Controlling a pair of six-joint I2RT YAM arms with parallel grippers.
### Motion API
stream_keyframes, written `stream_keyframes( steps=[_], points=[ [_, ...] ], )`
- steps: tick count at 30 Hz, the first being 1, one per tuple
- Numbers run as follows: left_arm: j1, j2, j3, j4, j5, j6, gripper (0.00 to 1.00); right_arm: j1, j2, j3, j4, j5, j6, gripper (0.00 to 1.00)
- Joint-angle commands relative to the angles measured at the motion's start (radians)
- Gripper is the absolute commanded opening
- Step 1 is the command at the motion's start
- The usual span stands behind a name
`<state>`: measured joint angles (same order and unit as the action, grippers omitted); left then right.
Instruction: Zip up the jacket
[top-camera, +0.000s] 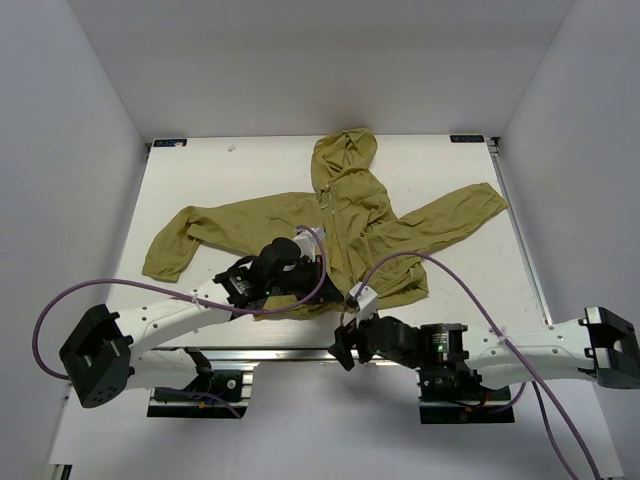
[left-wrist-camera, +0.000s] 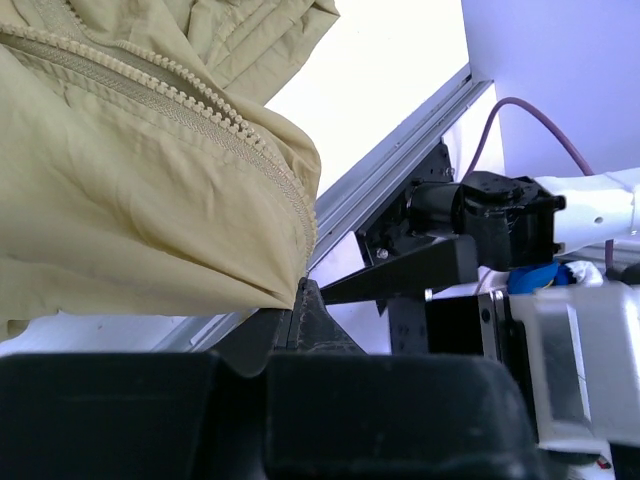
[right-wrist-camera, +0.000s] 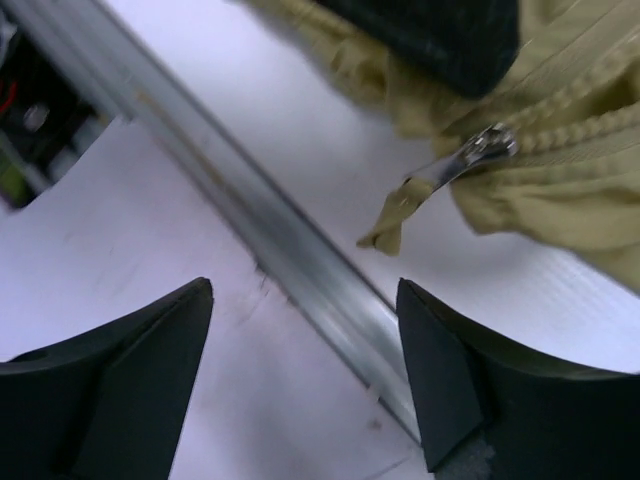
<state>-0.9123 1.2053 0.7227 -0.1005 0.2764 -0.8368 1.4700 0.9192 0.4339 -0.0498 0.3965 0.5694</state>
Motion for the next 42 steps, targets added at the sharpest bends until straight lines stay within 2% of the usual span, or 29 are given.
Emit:
stream_keyframes(
  steps=[1,7,13,16,17,19,20,30,34,38,42],
  points=[
    [0.001,-0.016,-0.009,0.021,-0.002,-0.031,0.0,0.052,0.041,0.022,0.125,0.31,0.024,0.78],
    [0.003,-0.038,-0.031,0.039,-0.019,-0.05,0.0,0.052,0.144,0.057,0.131,0.403,0.067,0.71],
    [0.001,-0.021,-0.019,0.03,-0.011,-0.048,0.0,0.055,0.213,0.085,0.136,0.424,0.078,0.56],
    [0.003,-0.023,-0.02,0.033,-0.014,-0.048,0.0,0.055,0.222,0.089,0.133,0.42,0.078,0.42],
    [0.003,-0.024,-0.02,0.032,-0.017,-0.048,0.0,0.055,0.224,0.088,0.137,0.416,0.073,0.3],
    [0.003,-0.027,-0.022,0.027,-0.02,-0.048,0.0,0.055,0.225,0.088,0.136,0.415,0.072,0.16],
    [0.003,-0.029,-0.022,0.027,-0.023,-0.048,0.0,0.055,0.225,0.091,0.134,0.415,0.067,0.01],
    [0.003,-0.02,-0.026,-0.001,-0.037,-0.031,0.0,0.052,0.166,0.173,0.05,0.352,0.014,0.0],
    [0.003,-0.018,-0.035,-0.002,-0.034,-0.025,0.0,0.023,0.135,0.215,-0.065,0.28,0.004,0.0],
    [0.003,-0.006,-0.045,0.027,0.0,-0.021,0.0,-0.094,0.092,0.221,-0.125,0.15,-0.005,0.0],
    [0.001,0.005,-0.032,0.024,0.021,-0.001,0.0,-0.213,0.046,0.198,-0.101,-0.054,-0.014,0.0]
  ],
)
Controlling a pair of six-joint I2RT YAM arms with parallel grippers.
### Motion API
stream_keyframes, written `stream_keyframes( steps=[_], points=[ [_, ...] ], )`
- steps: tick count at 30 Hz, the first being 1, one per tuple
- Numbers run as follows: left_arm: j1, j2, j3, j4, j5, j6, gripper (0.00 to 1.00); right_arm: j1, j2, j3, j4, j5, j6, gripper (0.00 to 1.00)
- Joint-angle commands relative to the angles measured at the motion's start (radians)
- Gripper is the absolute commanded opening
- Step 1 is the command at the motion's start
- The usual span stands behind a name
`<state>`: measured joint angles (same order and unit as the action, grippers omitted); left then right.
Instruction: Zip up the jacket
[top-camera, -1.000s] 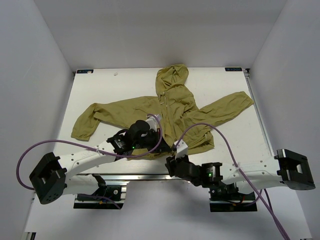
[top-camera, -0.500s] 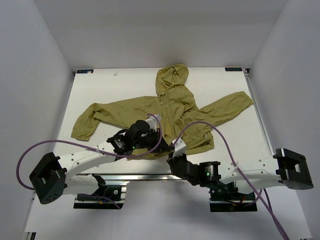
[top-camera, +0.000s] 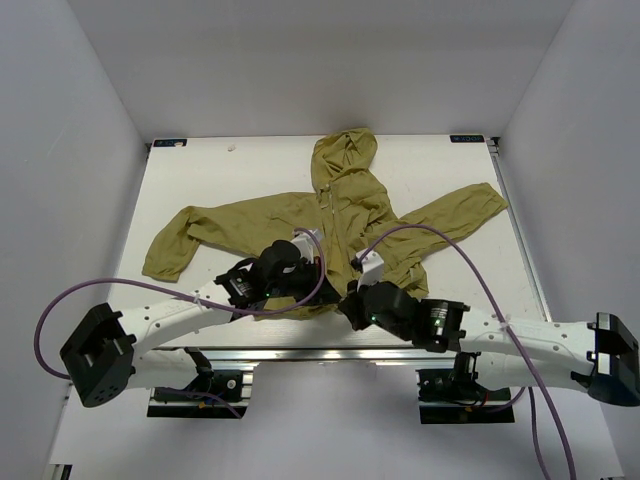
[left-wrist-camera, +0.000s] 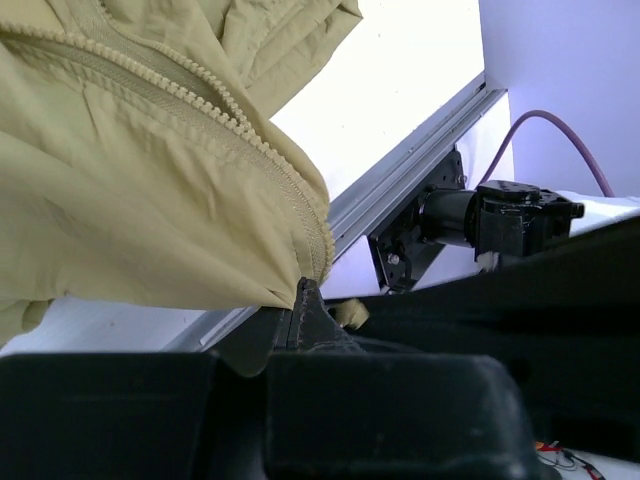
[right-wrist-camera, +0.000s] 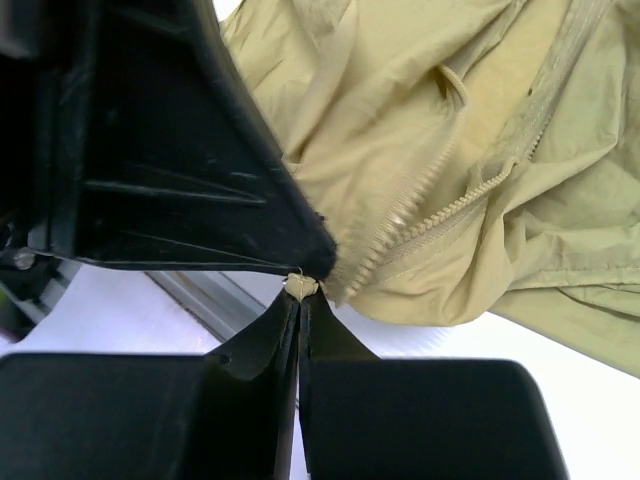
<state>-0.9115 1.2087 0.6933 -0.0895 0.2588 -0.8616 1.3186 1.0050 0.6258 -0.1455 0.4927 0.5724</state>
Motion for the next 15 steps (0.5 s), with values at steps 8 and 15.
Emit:
stream_keyframes(
  steps=[8,15],
  points=[
    [0.002,-0.011,0.014,-0.047,0.05,0.053,0.0,-0.183,-0.043,0.029,0.003,-0.259,-0.071,0.0],
    [0.002,-0.015,0.014,-0.11,0.059,0.07,0.0,-0.209,-0.066,0.028,-0.003,-0.319,-0.106,0.0]
  ],
)
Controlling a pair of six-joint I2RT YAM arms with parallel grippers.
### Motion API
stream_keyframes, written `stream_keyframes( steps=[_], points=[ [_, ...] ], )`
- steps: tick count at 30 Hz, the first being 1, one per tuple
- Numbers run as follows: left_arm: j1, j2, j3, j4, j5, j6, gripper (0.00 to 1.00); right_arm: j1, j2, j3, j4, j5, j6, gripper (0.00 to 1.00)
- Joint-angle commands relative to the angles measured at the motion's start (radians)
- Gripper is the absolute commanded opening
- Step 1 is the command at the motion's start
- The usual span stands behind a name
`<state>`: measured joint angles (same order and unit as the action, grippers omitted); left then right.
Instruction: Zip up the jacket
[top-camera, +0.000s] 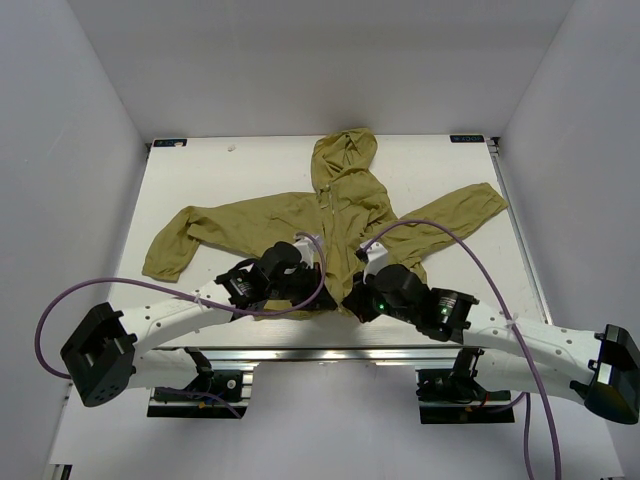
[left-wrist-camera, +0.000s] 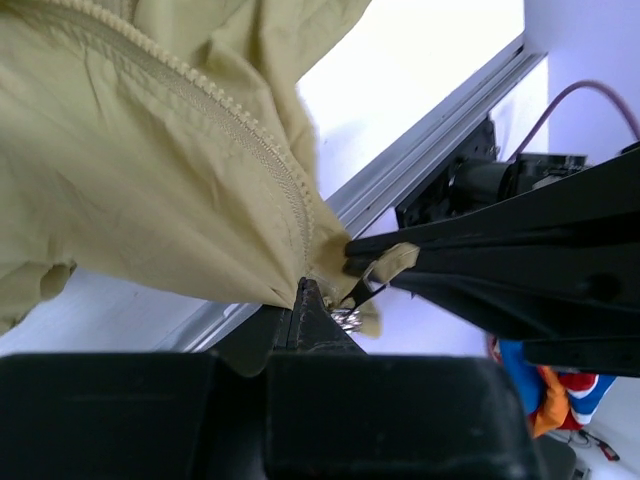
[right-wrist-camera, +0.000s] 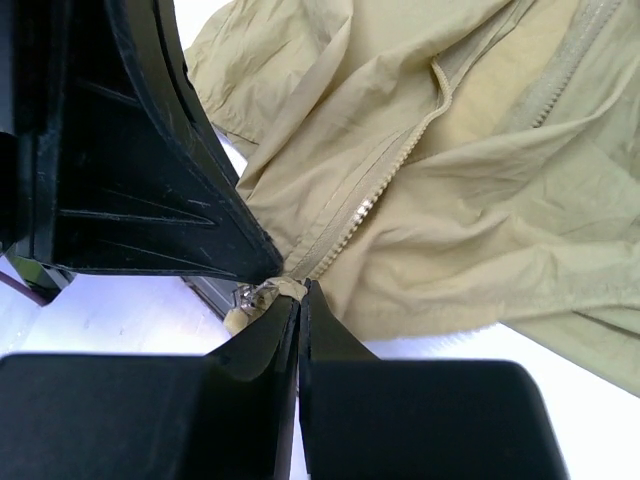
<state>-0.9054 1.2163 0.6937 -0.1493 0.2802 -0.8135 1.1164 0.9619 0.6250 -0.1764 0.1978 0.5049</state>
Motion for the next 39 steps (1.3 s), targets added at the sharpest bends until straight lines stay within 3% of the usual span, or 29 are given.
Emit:
stream_keyframes(
  steps=[1,4,15,20,29,31,33,36,39],
  points=[
    [-0.004,-0.023,0.015,-0.058,0.04,0.023,0.0,-0.009,-0.025,0.031,0.019,-0.014,-0.037,0.0],
    [-0.004,-0.034,0.013,-0.078,0.05,0.022,0.0,-0.01,-0.023,0.024,0.02,-0.011,-0.063,0.0],
    [-0.004,-0.012,0.058,-0.128,0.013,0.01,0.0,-0.009,0.011,-0.011,0.129,-0.334,-0.2,0.0],
    [-0.004,-0.034,0.076,-0.197,-0.074,-0.003,0.0,0.0,0.011,-0.064,0.129,-0.458,-0.22,0.0],
    [-0.004,-0.064,0.018,-0.199,-0.085,-0.018,0.0,0.06,0.135,-0.102,0.058,-0.436,-0.212,0.0],
    [-0.004,-0.064,-0.019,-0.19,-0.072,-0.03,0.0,0.072,0.165,-0.096,0.067,-0.457,-0.227,0.3],
    [-0.004,-0.066,-0.04,-0.18,-0.069,-0.036,0.0,0.092,0.188,-0.093,0.072,-0.489,-0.247,0.53],
    [-0.004,-0.072,-0.059,-0.182,-0.073,-0.042,0.0,0.108,0.209,-0.084,0.037,-0.5,-0.244,0.69],
    [-0.004,-0.08,-0.063,-0.188,-0.075,-0.041,0.0,0.108,0.183,-0.08,-0.004,-0.468,-0.223,0.72]
  ],
)
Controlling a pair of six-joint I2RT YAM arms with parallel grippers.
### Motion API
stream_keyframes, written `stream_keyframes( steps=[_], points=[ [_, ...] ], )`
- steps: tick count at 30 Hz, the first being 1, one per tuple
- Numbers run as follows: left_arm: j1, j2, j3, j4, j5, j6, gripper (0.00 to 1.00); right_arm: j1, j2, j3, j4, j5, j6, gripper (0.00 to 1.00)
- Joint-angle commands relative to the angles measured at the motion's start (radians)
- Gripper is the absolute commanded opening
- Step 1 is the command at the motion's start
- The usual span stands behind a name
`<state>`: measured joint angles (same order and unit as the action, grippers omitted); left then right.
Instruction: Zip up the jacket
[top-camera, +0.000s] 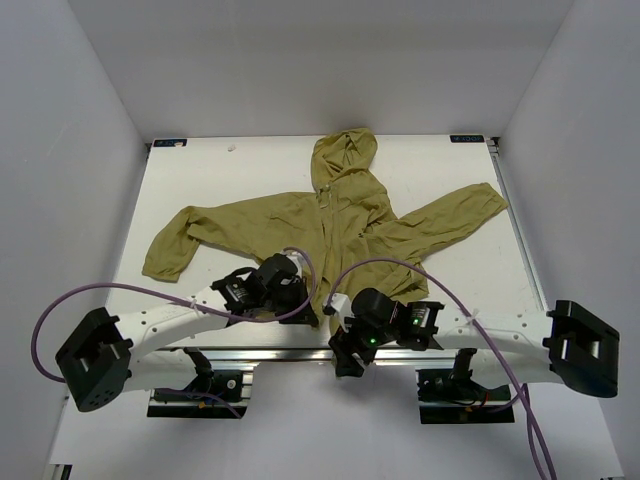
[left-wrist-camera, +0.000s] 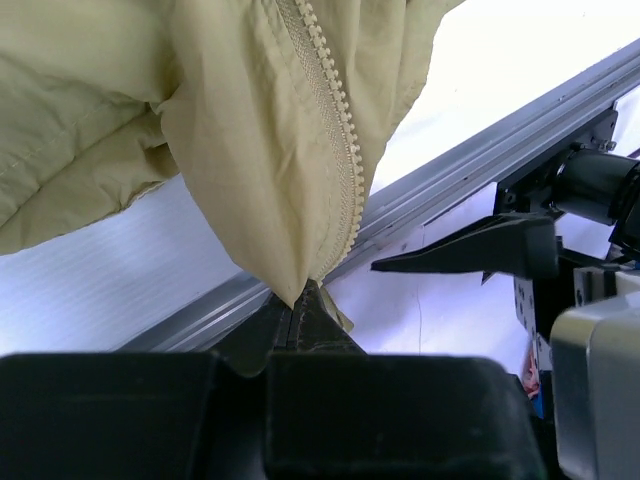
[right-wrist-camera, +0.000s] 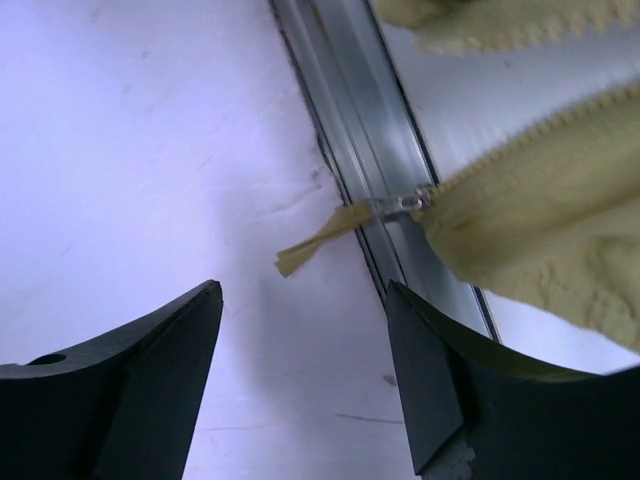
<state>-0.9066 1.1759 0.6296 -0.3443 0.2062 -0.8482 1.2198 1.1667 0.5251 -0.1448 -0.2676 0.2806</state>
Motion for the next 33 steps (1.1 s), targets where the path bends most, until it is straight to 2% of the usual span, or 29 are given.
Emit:
stream_keyframes(
  steps=[1,3,4,7,17,19,22,24,27,28,30,31,33],
  points=[
    [-0.003,-0.041,-0.001,0.007,-0.002,-0.006,0.0,0.004,-0.035,0.019,-0.057,0.052,0.041,0.73],
    [-0.005,-0.047,-0.005,0.007,-0.005,-0.006,0.0,0.003,-0.059,0.03,-0.084,0.12,0.074,0.75],
    [-0.005,-0.053,-0.007,0.01,-0.005,-0.006,0.0,0.004,-0.064,0.033,-0.108,0.227,0.138,0.75],
    [-0.003,-0.067,-0.025,0.028,-0.005,-0.009,0.0,0.004,-0.053,0.047,-0.125,0.386,0.224,0.74],
    [-0.003,-0.116,-0.045,0.013,-0.082,-0.008,0.0,0.012,0.2,0.162,-0.093,0.485,0.203,0.71],
    [-0.002,-0.127,-0.05,0.001,-0.094,-0.009,0.0,0.012,0.253,0.202,-0.124,0.496,0.204,0.68],
    [-0.002,-0.147,-0.06,-0.007,-0.116,-0.018,0.0,0.027,0.322,0.225,-0.179,0.531,0.242,0.58],
    [-0.002,-0.156,-0.065,-0.001,-0.128,-0.026,0.0,0.043,0.356,0.231,-0.206,0.563,0.27,0.57],
    [0.003,-0.154,-0.062,-0.01,-0.136,-0.028,0.0,0.06,0.43,0.257,-0.26,0.603,0.301,0.41],
    [0.005,-0.151,-0.059,-0.015,-0.139,-0.028,0.0,0.063,0.456,0.263,-0.274,0.616,0.322,0.3],
    [0.006,-0.148,-0.054,-0.028,-0.148,-0.026,0.0,0.063,0.468,0.273,-0.295,0.642,0.335,0.24],
    [0.008,-0.151,-0.053,-0.032,-0.152,-0.026,0.0,0.064,0.475,0.27,-0.299,0.649,0.342,0.13],
    [0.011,-0.153,-0.051,-0.033,-0.156,-0.025,0.0,0.064,0.476,0.273,-0.302,0.662,0.347,0.0]
  ],
)
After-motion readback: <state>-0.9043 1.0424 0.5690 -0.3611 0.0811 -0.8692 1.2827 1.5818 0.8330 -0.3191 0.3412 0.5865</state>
